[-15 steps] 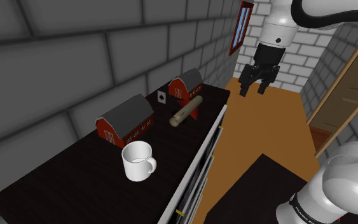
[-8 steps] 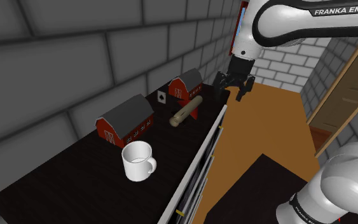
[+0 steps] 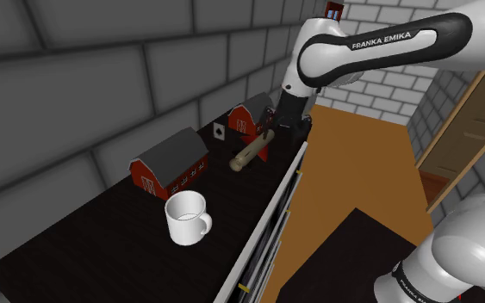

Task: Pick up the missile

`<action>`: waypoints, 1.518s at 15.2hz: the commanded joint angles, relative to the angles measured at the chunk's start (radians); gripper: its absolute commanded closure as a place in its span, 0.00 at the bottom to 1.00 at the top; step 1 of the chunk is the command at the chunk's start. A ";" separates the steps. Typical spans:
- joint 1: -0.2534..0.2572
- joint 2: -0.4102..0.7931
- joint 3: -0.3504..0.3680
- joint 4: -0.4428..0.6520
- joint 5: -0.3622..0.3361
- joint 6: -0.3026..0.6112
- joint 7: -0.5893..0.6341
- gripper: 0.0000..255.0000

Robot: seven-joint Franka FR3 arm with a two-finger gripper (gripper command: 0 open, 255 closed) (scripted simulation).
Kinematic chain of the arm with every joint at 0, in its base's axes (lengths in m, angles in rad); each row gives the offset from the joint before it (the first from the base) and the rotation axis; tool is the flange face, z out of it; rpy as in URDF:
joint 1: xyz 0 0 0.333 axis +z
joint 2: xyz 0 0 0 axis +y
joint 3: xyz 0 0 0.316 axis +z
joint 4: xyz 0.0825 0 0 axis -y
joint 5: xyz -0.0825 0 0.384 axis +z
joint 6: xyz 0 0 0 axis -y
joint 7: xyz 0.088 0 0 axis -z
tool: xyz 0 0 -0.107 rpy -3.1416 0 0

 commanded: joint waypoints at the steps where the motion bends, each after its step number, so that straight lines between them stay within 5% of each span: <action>1: -0.009 0.075 0.018 0.032 -0.004 0.055 0.079 0.00; 12: -0.032 0.456 0.009 0.256 -0.072 0.258 0.432 0.00; 21: -0.027 0.506 0.007 0.214 -0.075 0.349 0.425 0.00; 22: -0.028 0.503 0.007 0.211 -0.074 0.349 0.424 1.00; 23: -0.027 0.503 0.008 0.211 -0.074 0.350 0.425 1.00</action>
